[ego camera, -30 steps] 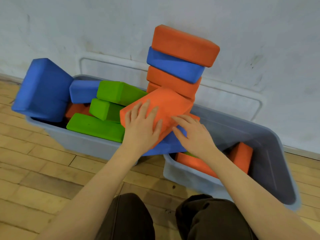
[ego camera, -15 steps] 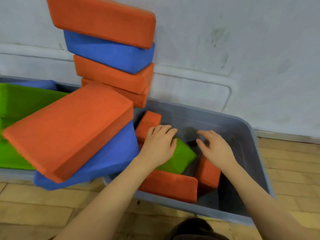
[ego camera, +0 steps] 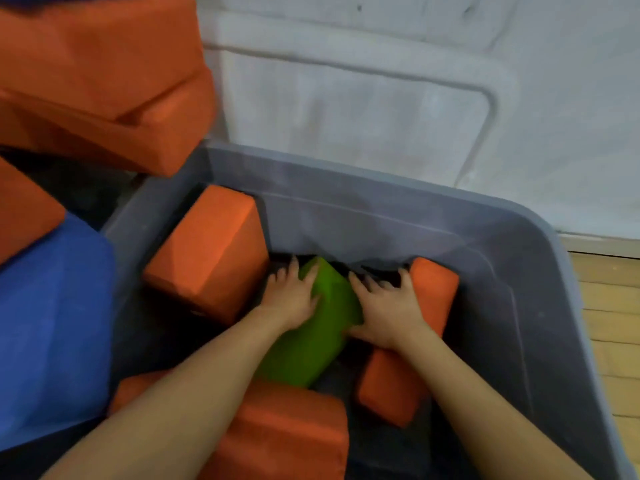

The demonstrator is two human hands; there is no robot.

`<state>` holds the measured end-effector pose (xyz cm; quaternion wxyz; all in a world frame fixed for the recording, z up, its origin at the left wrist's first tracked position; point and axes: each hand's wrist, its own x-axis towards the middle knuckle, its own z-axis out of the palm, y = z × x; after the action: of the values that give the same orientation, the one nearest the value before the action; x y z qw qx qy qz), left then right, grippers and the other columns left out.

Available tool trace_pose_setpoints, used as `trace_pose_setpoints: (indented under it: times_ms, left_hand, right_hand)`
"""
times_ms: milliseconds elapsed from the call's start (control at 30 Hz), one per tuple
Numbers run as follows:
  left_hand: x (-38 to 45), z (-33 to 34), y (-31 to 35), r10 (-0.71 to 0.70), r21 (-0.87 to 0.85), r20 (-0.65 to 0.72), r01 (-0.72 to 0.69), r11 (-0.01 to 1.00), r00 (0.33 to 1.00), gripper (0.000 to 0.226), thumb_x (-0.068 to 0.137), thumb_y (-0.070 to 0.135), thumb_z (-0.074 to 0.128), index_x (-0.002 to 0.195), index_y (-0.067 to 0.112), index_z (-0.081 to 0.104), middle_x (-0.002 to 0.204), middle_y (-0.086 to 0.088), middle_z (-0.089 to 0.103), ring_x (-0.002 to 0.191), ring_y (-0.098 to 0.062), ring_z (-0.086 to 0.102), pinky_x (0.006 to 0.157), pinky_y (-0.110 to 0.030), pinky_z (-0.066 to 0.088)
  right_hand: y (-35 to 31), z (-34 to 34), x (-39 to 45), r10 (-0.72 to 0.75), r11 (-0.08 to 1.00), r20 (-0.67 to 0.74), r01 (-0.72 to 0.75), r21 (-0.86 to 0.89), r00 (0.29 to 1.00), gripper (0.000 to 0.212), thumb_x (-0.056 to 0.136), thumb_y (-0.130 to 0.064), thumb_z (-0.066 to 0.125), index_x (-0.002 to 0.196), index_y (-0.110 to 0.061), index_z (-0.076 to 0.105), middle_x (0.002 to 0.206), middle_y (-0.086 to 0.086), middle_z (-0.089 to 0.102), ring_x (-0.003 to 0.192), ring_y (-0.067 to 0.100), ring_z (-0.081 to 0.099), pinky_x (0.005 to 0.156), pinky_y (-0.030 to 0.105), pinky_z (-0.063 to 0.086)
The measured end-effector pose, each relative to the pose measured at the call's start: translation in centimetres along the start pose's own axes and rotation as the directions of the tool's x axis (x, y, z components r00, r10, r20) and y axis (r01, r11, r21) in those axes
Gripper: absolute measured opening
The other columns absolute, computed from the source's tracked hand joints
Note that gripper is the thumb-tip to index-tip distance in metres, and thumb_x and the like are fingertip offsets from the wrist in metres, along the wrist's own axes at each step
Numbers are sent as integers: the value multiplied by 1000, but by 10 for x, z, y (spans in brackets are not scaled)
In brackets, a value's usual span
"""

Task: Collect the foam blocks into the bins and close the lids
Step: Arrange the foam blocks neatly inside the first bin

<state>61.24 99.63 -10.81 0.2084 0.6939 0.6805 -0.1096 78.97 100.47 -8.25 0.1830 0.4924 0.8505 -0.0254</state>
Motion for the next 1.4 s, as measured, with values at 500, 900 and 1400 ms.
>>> trace_pose_setpoints:
  times_ms: [500,900,1400]
  left_hand:
    - [-2,4,-22,96,-124,-39,-100,987,995,67,97,39,43,150,19,7,151,-11,21,134,-31,30,105,-40,24]
    - [-13,-5,-14,21,-54,-41,-23,998,999,69,98,43,34,150,13,0,148,-16,24,128,-37,38,104,-45,25]
    - [-76,-63,10,9,-394,-561,-277,876,828,80,81,66,23,148,34,-5,133,-19,31,113,-43,48,97,-43,40]
  right_hand:
    - [-23,2,6,14,995,277,-41,91,961,115,76,-58,66,149,-15,-12,143,19,35,125,36,45,102,47,32]
    - [-16,3,-10,-42,999,39,42,10,998,109,75,-53,67,150,-19,-3,142,16,31,120,35,44,97,48,33]
    - [4,-50,-56,59,852,-500,218,476,864,95,59,-24,85,136,-35,30,145,18,26,134,37,27,104,60,32]
